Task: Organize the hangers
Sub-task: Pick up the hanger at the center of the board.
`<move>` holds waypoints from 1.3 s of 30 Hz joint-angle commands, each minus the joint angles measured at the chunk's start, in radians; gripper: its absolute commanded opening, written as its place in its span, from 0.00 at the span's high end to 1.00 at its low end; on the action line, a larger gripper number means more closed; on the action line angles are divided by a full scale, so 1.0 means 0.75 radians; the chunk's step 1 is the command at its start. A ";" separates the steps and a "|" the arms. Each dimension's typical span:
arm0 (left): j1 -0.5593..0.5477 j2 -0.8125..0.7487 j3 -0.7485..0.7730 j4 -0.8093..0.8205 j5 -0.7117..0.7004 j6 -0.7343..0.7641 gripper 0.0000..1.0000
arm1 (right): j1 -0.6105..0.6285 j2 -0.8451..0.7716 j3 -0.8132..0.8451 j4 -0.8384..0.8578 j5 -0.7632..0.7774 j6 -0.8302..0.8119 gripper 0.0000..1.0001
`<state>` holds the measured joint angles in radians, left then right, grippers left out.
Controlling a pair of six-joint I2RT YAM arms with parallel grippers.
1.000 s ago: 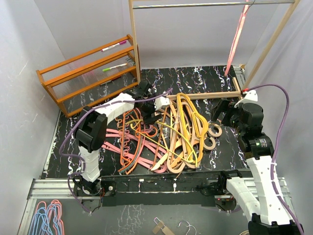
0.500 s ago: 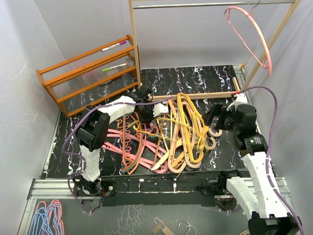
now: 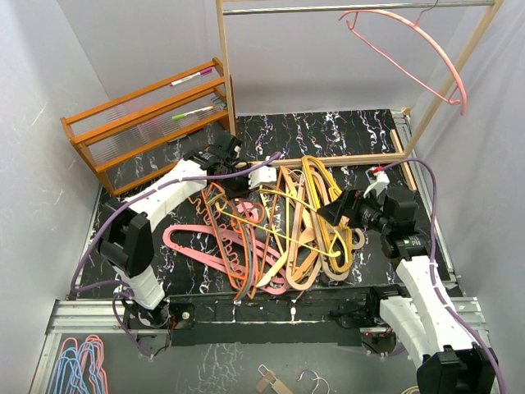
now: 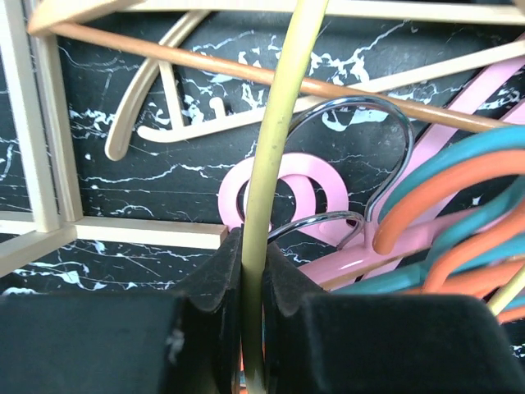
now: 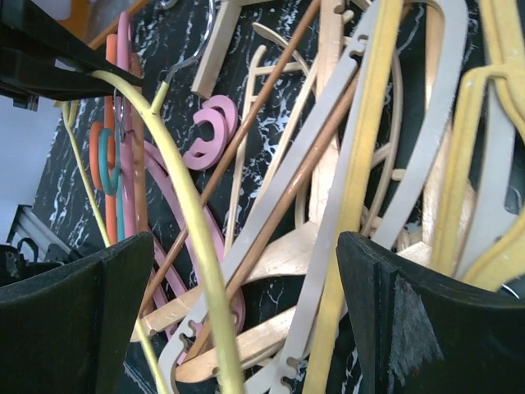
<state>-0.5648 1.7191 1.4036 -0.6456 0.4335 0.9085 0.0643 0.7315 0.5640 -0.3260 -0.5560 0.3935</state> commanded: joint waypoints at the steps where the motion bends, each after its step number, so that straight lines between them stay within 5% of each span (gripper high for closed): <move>1: 0.012 -0.089 0.107 -0.057 0.134 -0.025 1.00 | 0.002 -0.009 -0.067 0.311 -0.146 0.089 0.02; 10: 0.021 -0.081 0.124 -0.028 0.116 -0.014 1.00 | 0.026 0.040 -0.075 0.395 -0.344 0.144 0.04; 17: 0.036 -0.071 0.131 -0.006 0.091 -0.001 1.00 | 0.101 0.124 -0.076 0.379 -0.388 0.147 0.32; 20: 0.043 -0.069 0.137 0.000 0.086 0.002 1.00 | 0.142 0.132 -0.090 0.386 -0.349 0.148 0.54; 23: 0.048 -0.066 0.139 0.006 0.073 -0.001 1.00 | 0.168 0.137 -0.098 0.413 -0.304 0.170 0.90; 25: 0.048 -0.061 0.142 0.014 0.039 -0.024 1.00 | 0.180 0.125 -0.078 0.399 -0.248 0.162 0.92; 28: 0.048 -0.058 0.181 -0.050 0.017 -0.038 0.52 | 0.184 0.101 -0.023 0.328 -0.141 0.120 0.92; 30: 0.048 -0.066 0.242 -0.112 0.012 -0.075 0.30 | 0.184 0.103 0.006 0.298 -0.115 0.095 0.92; 31: 0.048 -0.067 0.287 -0.162 0.012 -0.090 0.08 | 0.184 0.109 0.013 0.296 -0.120 0.091 0.92; 39: 0.049 -0.118 0.648 -0.520 -0.073 -0.169 0.03 | 0.188 0.139 0.073 0.291 0.004 0.043 0.92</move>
<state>-0.5323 1.7054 1.7817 -0.8707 0.4210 0.8322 0.2012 0.8349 0.5224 -0.1558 -0.6365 0.4667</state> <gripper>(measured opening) 0.971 0.158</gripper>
